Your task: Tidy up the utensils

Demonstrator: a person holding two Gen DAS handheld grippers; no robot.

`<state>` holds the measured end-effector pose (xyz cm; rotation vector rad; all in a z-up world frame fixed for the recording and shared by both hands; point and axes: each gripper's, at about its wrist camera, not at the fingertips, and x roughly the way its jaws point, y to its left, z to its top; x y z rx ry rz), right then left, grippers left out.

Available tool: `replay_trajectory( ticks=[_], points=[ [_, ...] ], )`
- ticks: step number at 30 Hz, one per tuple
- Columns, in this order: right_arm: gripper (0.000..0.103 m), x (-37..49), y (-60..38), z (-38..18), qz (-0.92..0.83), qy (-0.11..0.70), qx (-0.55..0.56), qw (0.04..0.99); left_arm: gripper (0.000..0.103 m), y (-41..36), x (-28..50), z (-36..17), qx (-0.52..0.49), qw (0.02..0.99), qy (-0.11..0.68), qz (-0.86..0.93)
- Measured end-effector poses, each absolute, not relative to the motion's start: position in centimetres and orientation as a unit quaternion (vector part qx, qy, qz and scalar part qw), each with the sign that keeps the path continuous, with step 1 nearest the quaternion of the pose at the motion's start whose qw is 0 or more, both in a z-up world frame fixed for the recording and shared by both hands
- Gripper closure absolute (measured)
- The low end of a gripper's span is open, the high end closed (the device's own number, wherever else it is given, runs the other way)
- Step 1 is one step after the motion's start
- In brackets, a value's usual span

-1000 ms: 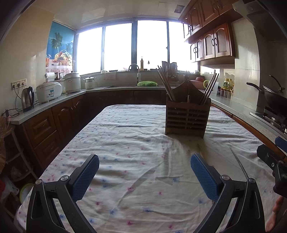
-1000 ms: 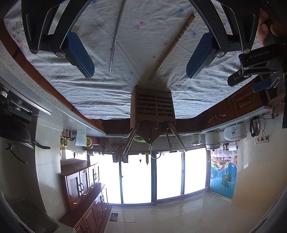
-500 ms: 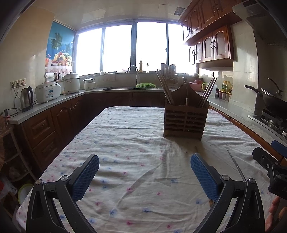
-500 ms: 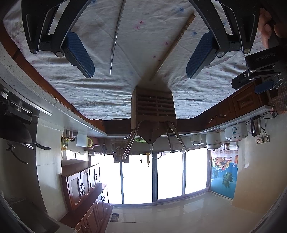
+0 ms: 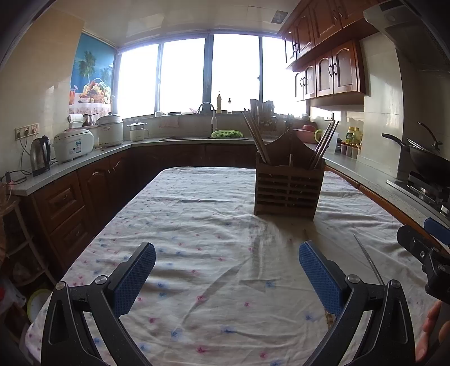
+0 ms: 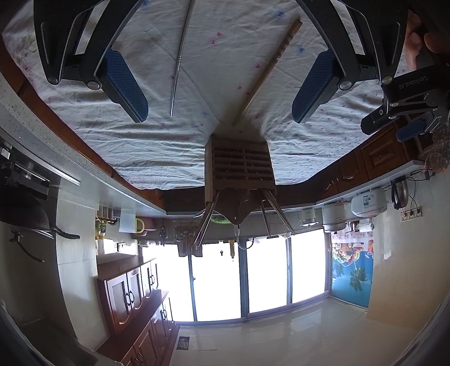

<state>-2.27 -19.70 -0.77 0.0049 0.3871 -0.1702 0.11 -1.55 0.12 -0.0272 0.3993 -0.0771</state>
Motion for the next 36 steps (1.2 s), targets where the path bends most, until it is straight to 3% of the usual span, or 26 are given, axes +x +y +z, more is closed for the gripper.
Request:
replay_trajectory(
  ticks=[36],
  points=[
    [0.0, -1.81, -20.03, -0.44, -0.078, 0.195, 0.021, 0.978, 0.001, -2.46, 0.38, 0.13, -0.009, 0.979, 0.201, -0.039]
  ],
)
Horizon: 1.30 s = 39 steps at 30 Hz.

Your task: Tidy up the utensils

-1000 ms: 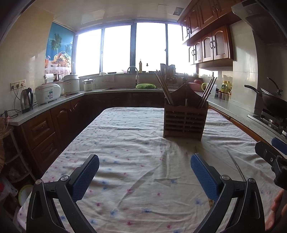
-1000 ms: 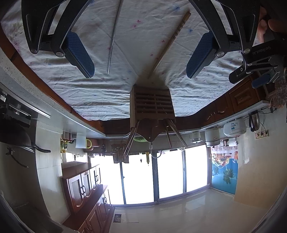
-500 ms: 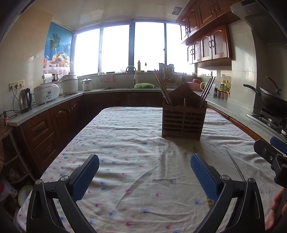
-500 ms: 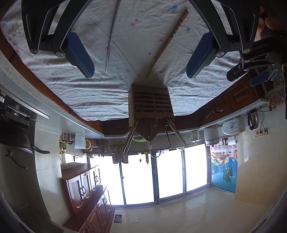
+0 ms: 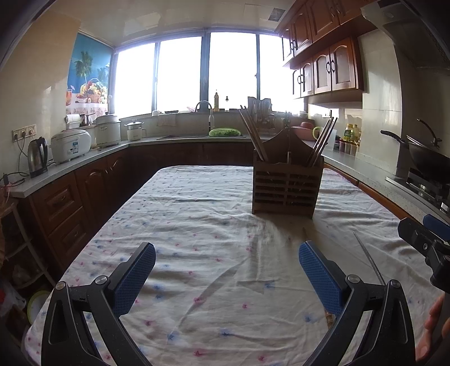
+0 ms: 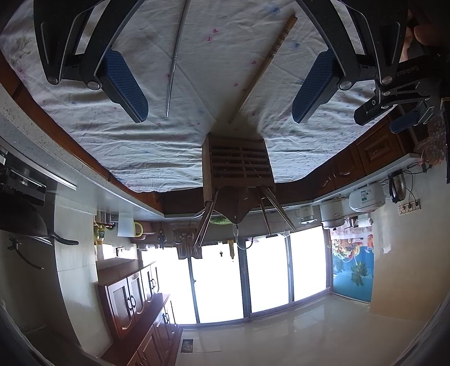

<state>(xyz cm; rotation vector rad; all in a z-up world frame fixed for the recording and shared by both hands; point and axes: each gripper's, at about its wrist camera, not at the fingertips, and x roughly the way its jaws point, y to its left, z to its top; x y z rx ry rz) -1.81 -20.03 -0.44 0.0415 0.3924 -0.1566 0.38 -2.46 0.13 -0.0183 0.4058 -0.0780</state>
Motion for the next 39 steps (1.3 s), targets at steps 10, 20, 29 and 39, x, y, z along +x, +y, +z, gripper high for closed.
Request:
replay_trajectory(
  ticks=[10, 20, 29, 39],
  points=[
    [0.0, -1.8, -20.2, -0.5, -0.078, 0.196, 0.023, 0.977, 0.001, -2.8, 0.4, 0.1, -0.007, 0.979, 0.202, -0.04],
    [0.0, -1.8, -20.3, -0.5, -0.079, 0.195, 0.024, 0.977, 0.001, -2.9, 0.4, 0.2, -0.007, 0.978, 0.202, -0.042],
    [0.0, -1.6, -20.7, -0.4, -0.083, 0.197, 0.027, 0.977, 0.001, -3.0, 0.4, 0.6, -0.01, 0.978, 0.203, -0.043],
    [0.0, -1.3, -21.0, -0.3, -0.083, 0.2, 0.032, 0.976, 0.001, -3.0, 1.2, 0.8, -0.017, 0.975, 0.214, -0.05]
  ],
)
